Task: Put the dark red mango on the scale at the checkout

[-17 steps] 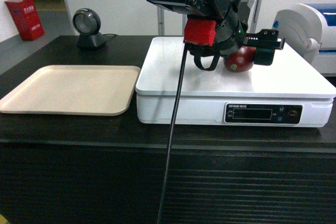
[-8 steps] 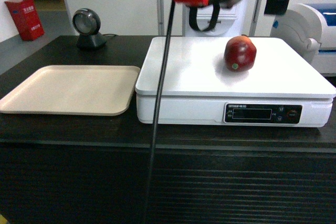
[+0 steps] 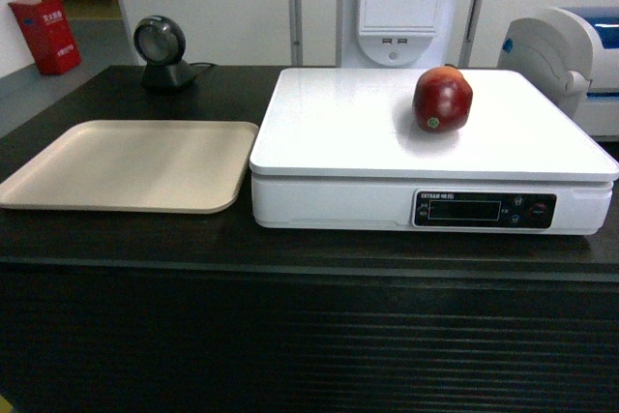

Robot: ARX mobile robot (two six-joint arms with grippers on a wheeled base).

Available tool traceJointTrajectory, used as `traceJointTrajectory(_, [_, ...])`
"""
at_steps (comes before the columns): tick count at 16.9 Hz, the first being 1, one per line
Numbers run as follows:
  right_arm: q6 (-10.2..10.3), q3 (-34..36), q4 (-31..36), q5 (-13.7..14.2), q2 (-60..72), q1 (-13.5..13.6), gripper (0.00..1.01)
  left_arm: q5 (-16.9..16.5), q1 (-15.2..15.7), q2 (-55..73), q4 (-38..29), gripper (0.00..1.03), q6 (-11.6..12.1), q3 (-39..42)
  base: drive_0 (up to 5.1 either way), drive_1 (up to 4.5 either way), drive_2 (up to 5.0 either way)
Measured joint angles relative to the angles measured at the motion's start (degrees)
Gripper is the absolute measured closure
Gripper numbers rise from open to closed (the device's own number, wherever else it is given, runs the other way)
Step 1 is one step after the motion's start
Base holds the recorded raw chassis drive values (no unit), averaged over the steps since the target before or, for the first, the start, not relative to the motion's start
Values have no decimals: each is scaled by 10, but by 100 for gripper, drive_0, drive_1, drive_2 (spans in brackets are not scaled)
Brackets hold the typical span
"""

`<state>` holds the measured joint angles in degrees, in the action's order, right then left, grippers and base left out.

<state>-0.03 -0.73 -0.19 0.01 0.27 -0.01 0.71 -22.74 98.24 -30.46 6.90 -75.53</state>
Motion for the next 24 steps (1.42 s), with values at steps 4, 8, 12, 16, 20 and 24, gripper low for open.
traceJointTrajectory(4, [0, 0, 0, 0, 0, 0, 3, 13, 109, -153, -30, 5, 22, 170, 0, 0, 0])
traceJointTrajectory(8, [0, 0, 0, 0, 0, 0, 3, 2, 217, -230, -1, 12, -12, 311, 0, 0, 0])
traceJointTrajectory(12, [0, 0, 0, 0, 0, 0, 3, -5, 229, -366, -84, 57, -59, 504, 0, 0, 0])
traceJointTrajectory(16, [0, 0, 0, 0, 0, 0, 3, -5, 228, -431, -92, 102, -68, 607, 0, 0, 0])
traceJointTrajectory(20, [0, 0, 0, 0, 0, 0, 3, -6, 228, -508, -75, 101, -67, 669, 0, 0, 0])
traceJointTrajectory(24, [0, 0, 0, 0, 0, 0, 3, -7, 228, -589, -35, 101, -67, 705, 0, 0, 0])
